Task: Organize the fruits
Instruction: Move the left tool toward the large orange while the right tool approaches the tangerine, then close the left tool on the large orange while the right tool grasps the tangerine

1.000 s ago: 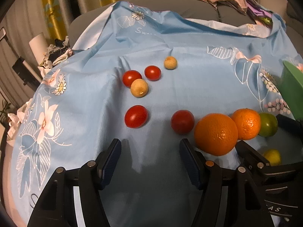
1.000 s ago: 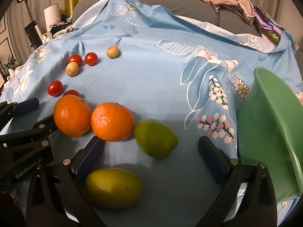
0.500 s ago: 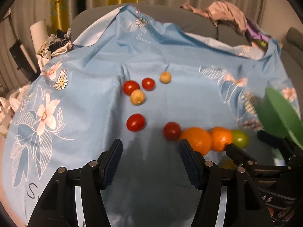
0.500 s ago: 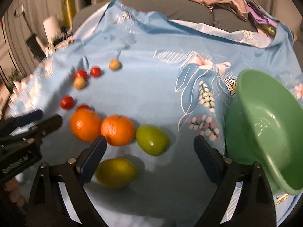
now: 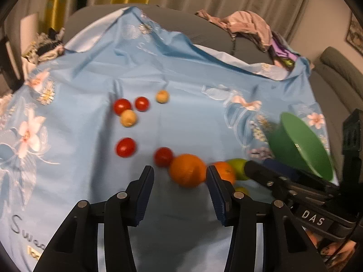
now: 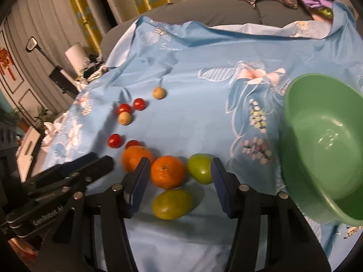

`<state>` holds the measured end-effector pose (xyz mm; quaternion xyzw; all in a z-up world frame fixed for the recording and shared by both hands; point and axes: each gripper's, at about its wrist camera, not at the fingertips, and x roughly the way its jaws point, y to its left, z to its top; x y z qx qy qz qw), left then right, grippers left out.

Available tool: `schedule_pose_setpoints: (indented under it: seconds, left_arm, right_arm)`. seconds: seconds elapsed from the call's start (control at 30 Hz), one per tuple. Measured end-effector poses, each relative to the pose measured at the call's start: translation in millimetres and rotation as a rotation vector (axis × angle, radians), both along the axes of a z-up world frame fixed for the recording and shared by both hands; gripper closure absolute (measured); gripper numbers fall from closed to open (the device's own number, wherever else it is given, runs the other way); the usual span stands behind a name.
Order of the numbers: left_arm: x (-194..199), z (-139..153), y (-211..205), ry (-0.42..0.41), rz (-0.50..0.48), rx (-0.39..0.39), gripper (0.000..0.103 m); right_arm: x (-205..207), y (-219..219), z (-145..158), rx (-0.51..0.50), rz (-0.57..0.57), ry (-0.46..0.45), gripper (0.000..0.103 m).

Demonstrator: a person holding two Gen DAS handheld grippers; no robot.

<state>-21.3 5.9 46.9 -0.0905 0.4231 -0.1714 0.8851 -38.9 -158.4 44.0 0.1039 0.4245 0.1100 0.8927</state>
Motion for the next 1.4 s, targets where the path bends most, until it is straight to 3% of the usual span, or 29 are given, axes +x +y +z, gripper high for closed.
schedule_pose_setpoints:
  seconds: [0.17,0.33,0.53,0.87,0.97,1.07,1.27,1.33,1.4]
  left_arm:
    - [0.9,-4.1,-9.1,0.031,-0.024,-0.025,0.063]
    - [8.1,-11.8,-15.7,0.076,-0.031,-0.029,0.064]
    - [19.1,-22.6,-18.9,0.132,-0.014,-0.023,0.064]
    - [29.4,-24.6,-1.4,0.189,0.034,-0.114,0.064]
    - [29.4,-17.0,10.5,0.173,0.07,-0.13,0.064]
    - [31.3,-13.7,18.6,0.179,0.093,-0.162,0.064]
    - [37.6,-9.5,10.1,0.187,0.07,-0.133,0.064]
    - [40.8,-10.4,7.0,0.196,0.063,-0.132,0.064]
    - [42.7,-11.9,4.0,0.204,0.064,-0.123,0.064]
  right_arm:
    - [3.8,-0.1,-6.2,0.09,0.013,0.075,0.067]
    - [6.8,-6.2,-8.9,0.191,0.02,0.116,0.065]
    - [13.5,-5.5,-12.5,0.219,0.008,0.156,0.065]
    - [14.4,-4.7,-16.9,0.168,0.018,0.182,0.063]
    - [16.1,2.5,-17.9,0.115,0.027,0.181,0.054]
    - [19.6,10.8,-20.6,0.055,0.026,0.187,0.053]
    - [31.1,22.5,-31.1,-0.031,0.021,0.21,0.052]
    - [32.5,20.2,-31.5,-0.003,0.025,0.198,0.061]
    - [31.1,16.2,-29.3,0.015,0.019,0.18,0.062]
